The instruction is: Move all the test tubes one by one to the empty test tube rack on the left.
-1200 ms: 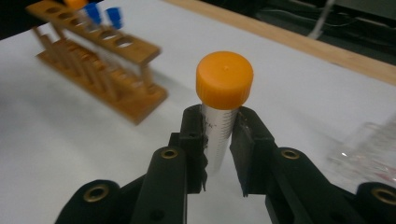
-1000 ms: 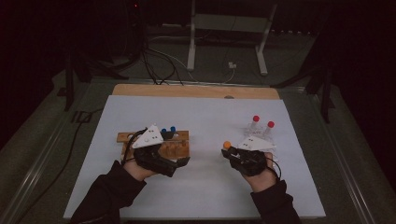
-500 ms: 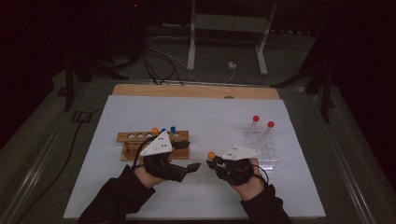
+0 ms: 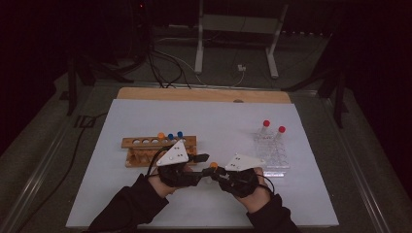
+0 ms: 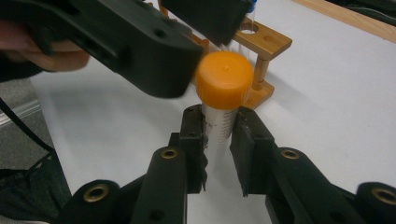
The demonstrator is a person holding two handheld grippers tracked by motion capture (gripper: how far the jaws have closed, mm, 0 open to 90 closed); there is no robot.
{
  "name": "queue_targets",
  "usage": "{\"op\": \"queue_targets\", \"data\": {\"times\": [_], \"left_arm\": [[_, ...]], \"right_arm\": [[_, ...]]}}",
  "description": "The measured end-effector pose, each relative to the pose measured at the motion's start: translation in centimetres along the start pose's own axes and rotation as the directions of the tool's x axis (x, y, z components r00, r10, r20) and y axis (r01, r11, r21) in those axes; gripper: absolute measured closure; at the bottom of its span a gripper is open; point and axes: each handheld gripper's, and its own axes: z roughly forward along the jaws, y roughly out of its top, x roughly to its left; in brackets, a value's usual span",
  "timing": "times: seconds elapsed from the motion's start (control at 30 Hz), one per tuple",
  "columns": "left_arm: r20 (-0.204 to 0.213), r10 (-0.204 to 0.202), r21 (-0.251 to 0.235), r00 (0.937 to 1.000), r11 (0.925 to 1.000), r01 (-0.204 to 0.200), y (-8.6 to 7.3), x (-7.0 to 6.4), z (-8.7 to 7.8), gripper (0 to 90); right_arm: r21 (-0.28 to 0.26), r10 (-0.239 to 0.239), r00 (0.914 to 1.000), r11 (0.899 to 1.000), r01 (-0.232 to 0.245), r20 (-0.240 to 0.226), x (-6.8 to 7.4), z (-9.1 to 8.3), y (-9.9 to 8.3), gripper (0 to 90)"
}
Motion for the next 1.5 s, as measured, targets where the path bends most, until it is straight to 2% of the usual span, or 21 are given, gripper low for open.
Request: {"op": "queue_targets", "data": {"times": [0.1,0.17,0.37,0.57,0.67,0.77,0.97,1.17,1.33,1.43,1.5], "left_arm": [[0.008,0.007,0.001,0.9999,1.0000,-0.007,0.0,0.0,0.2,58.2],[0.005,0.027,0.009,0.9996,0.9996,-0.027,0.0,-0.1,0.4,61.4],[0.019,0.040,0.036,0.9990,0.9985,-0.041,0.0,-0.3,0.7,69.5],[0.002,0.072,0.038,0.9974,0.9966,-0.072,0.1,-0.4,0.6,71.8],[0.006,0.066,0.027,0.9978,0.9974,-0.066,0.2,-0.3,0.4,72.1],[-0.009,0.067,0.017,0.9977,0.9976,-0.067,0.5,0.0,-0.2,72.1],[-0.077,0.077,-0.018,0.9941,0.9967,-0.079,1.7,1.0,-2.4,72.1],[-0.164,0.066,-0.050,0.9843,0.9959,-0.075,2.6,2.1,-4.8,72.1],[-0.224,0.058,-0.059,0.9728,0.9956,-0.073,3.0,3.0,-6.5,72.1],[-0.264,0.056,-0.061,0.9629,0.9953,-0.075,3.1,3.5,-7.3,72.1],[-0.302,0.058,-0.056,0.9517,0.9954,-0.078,3.1,3.9,-7.7,72.1]], "right_arm": [[-0.001,-0.003,1.0000,1.000,0.003,-0.005,0.2,0.0,0.1,74.3],[0.000,-0.005,1.0000,1.000,0.005,-0.008,0.2,0.0,0.1,74.3],[0.005,-0.008,0.9999,1.000,0.008,-0.011,0.3,0.0,0.1,74.3],[0.004,-0.006,0.9999,1.000,0.006,-0.013,0.3,0.1,0.1,74.2],[-0.007,-0.001,0.9998,1.000,0.001,-0.021,0.3,0.0,0.1,73.2],[-0.027,0.007,0.9998,1.000,-0.008,-0.018,0.1,-0.2,0.1,63.1],[-0.088,0.032,0.9995,0.996,-0.032,-0.001,-0.7,-1.3,0.5,47.0],[-0.128,0.053,0.9983,0.991,-0.049,0.024,-1.1,-2.1,0.8,21.3],[-0.144,0.070,0.9967,0.987,-0.063,0.042,-1.3,-2.3,0.9,9.4],[-0.146,0.079,0.9958,0.987,-0.071,0.047,-1.4,-2.3,0.9,1.8],[-0.146,0.076,0.9967,0.987,-0.071,0.029,-1.5,-2.4,0.9,0.4]]}}
